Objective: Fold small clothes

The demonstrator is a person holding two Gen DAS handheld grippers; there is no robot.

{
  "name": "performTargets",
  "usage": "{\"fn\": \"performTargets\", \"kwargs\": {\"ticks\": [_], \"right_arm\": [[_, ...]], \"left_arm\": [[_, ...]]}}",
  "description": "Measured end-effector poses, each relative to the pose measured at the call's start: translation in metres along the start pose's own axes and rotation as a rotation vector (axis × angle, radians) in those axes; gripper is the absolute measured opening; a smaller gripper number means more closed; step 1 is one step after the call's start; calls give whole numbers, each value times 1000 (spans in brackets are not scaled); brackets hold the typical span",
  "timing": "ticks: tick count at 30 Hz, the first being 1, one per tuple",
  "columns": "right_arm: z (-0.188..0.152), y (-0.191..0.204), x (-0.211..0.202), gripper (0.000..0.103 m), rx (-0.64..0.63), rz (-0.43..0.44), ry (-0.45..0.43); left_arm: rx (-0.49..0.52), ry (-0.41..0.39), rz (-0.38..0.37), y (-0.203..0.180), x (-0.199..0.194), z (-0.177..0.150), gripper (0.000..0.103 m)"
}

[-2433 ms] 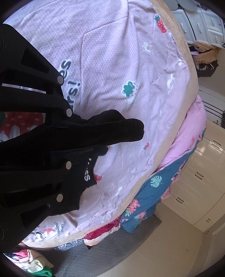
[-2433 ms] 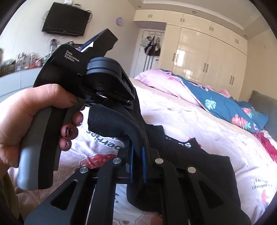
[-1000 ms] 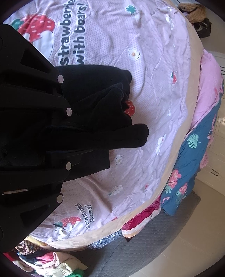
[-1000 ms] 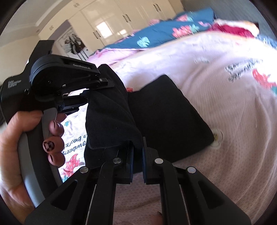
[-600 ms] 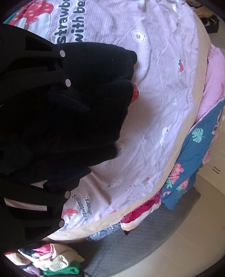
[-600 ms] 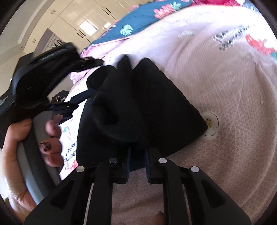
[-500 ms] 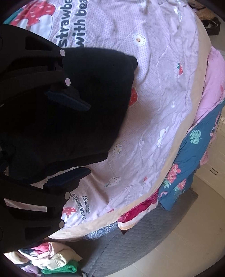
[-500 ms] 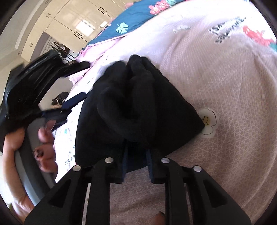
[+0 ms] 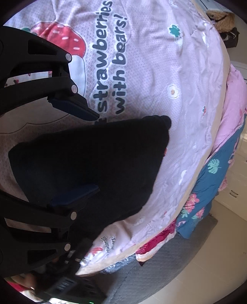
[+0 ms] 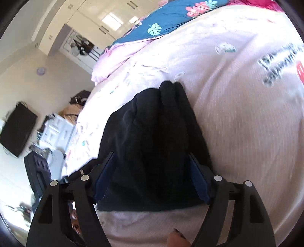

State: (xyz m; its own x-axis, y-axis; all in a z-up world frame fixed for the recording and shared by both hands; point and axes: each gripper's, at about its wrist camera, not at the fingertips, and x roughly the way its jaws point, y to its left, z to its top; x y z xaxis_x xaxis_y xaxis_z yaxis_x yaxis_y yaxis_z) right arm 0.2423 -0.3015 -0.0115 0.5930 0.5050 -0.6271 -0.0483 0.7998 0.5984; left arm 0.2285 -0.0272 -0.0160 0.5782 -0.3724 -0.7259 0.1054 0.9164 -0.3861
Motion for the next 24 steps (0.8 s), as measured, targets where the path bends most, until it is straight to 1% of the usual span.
{"fn": "performTargets", "kwargs": {"ticks": [1, 3, 5, 7, 9, 10, 11, 12, 13, 14, 16, 17, 21, 22, 23, 24], "right_arm": [[6, 1, 4, 74, -25, -15, 7], [14, 0, 12, 74, -33, -20, 35], [19, 0, 17, 74, -50, -34, 56], [30, 3, 25, 74, -58, -23, 76], [40, 4, 35, 71, -48, 3, 100], [42, 4, 38, 63, -45, 9, 110], [45, 5, 44, 54, -49, 5, 128], [44, 6, 46, 48, -56, 3, 138], [44, 9, 51, 38, -77, 5, 150], [43, 12, 54, 26, -102, -4, 152], [38, 20, 50, 17, -165, -21, 122], [37, 25, 42, 16, -196, -22, 91], [44, 39, 13, 15, -280, -15, -17], [45, 37, 11, 15, -286, -27, -30], [45, 34, 9, 15, -294, -58, -37], [44, 31, 11, 15, -298, -77, -33]], "left_arm": [[11, 7, 0, 0, 3, -1, 61], [30, 8, -5, -1, 4, -1, 62], [54, 7, -1, -3, 3, 0, 65], [67, 9, -2, -4, 3, 0, 66], [69, 13, -2, -4, 4, 0, 66], [69, 15, -4, -4, 4, -1, 66], [69, 14, -4, -4, 4, -1, 66], [71, 15, -5, -4, 4, -1, 66], [79, 15, -2, -5, 5, 0, 66], [87, 12, 5, -6, 5, 0, 66], [97, 11, 9, -8, 6, -1, 67], [97, 11, 8, -9, 6, -1, 67], [103, 6, -17, -15, 3, 0, 68], [108, 4, -26, -18, 2, -1, 69], [115, 5, -27, -20, 2, -2, 70], [123, 7, -26, -22, 2, -3, 70]]}}
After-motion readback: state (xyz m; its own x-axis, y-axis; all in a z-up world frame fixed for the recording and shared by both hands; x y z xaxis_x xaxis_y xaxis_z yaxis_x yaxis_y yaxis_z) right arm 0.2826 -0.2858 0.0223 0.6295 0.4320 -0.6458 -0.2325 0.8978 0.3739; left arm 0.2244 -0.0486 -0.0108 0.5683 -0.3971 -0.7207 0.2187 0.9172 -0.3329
